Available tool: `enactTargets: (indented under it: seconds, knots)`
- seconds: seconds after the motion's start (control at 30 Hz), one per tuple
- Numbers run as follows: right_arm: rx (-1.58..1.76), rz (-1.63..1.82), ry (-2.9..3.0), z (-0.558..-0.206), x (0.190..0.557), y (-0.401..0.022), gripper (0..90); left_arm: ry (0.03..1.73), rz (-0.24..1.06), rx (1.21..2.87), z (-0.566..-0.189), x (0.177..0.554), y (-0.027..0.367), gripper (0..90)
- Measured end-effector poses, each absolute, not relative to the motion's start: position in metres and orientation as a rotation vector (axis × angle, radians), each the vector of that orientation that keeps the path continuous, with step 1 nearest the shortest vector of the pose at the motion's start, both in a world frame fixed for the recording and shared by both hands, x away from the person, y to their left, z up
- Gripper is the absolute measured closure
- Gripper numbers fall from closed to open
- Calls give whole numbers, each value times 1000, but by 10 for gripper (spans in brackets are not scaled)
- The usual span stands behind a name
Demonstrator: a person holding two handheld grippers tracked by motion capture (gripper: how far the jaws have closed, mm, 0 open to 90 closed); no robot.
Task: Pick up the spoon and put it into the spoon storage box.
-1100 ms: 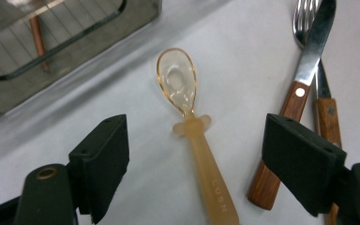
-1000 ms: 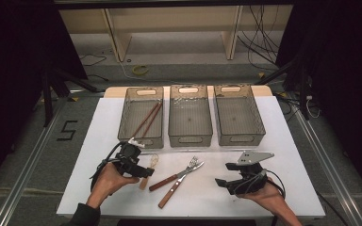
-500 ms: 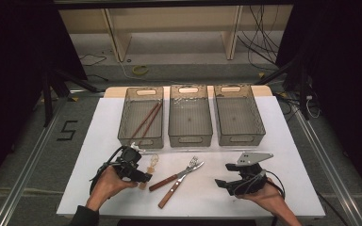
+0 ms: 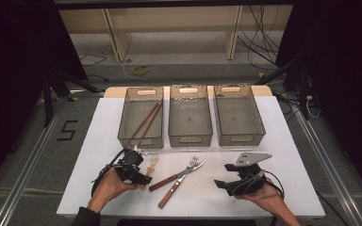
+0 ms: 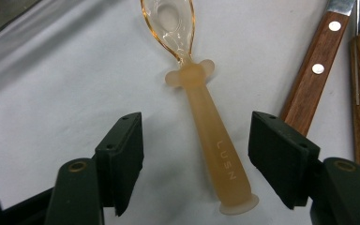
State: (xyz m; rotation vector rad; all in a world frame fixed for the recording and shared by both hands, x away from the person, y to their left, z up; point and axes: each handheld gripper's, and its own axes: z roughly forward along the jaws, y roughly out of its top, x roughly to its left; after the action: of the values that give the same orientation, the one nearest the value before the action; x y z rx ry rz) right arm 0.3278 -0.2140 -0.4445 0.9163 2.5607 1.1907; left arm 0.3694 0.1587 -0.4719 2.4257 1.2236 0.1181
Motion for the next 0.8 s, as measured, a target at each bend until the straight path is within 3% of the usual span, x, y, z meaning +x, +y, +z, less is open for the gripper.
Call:
enactTargets:
  seconds: [0.5, 0.8]
  knots:
    - [909, 1176, 2563, -444, 326, -213, 296, 1201, 122, 2473, -475, 367, 157, 485]
    - [910, 1171, 2564, -444, 326, -213, 299, 1135, 187, 2539, -475, 363, 147, 591]
